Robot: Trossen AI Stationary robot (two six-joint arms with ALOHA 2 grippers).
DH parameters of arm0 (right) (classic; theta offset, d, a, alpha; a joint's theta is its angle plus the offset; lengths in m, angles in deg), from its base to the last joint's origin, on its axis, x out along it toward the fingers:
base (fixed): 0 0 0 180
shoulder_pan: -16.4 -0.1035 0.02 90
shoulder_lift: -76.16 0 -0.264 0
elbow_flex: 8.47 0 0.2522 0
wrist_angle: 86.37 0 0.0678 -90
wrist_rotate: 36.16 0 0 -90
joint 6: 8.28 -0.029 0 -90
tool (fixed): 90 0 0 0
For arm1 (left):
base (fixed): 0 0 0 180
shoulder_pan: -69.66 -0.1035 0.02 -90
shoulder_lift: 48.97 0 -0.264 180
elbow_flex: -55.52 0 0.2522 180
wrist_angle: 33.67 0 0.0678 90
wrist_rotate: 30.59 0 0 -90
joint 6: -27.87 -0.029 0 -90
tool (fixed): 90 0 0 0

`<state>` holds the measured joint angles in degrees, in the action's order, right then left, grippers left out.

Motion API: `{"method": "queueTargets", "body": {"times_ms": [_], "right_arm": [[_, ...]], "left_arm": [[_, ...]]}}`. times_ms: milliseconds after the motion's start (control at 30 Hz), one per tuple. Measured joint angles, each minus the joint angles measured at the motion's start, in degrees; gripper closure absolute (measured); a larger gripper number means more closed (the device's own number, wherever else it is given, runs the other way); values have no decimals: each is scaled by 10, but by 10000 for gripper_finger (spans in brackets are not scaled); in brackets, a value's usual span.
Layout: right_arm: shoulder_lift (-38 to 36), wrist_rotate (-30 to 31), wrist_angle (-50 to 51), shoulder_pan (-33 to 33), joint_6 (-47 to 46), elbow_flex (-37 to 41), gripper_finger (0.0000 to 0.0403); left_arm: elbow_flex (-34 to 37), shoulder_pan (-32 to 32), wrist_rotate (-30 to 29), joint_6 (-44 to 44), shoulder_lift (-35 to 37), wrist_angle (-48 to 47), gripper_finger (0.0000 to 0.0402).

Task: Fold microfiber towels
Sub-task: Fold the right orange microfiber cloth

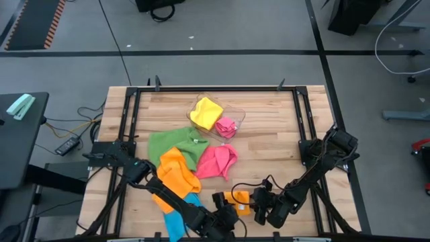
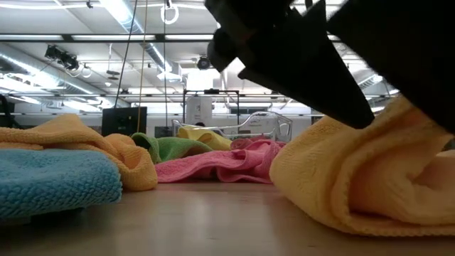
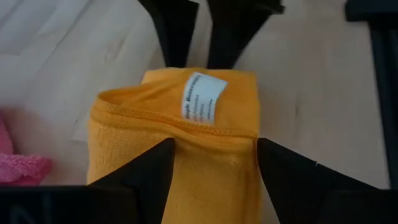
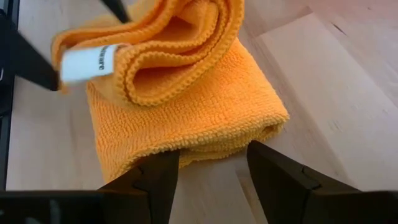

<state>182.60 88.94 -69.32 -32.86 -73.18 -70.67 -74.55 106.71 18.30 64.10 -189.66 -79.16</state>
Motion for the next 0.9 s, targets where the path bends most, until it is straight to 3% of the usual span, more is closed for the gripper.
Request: {"method": "queueTargets", "body": {"times_ms": [467, 767, 900], "right_arm": [[0, -9, -1, 0, 9, 0, 203], [0, -11, -2, 0, 16, 0, 203], [0, -12, -3, 0, 26, 0, 203]], "left_arm": [[0, -14, -5, 17, -7, 10, 241], [0, -18, 5, 6, -7, 4, 385], [1, -17, 11, -8, 3, -14, 376]]}}
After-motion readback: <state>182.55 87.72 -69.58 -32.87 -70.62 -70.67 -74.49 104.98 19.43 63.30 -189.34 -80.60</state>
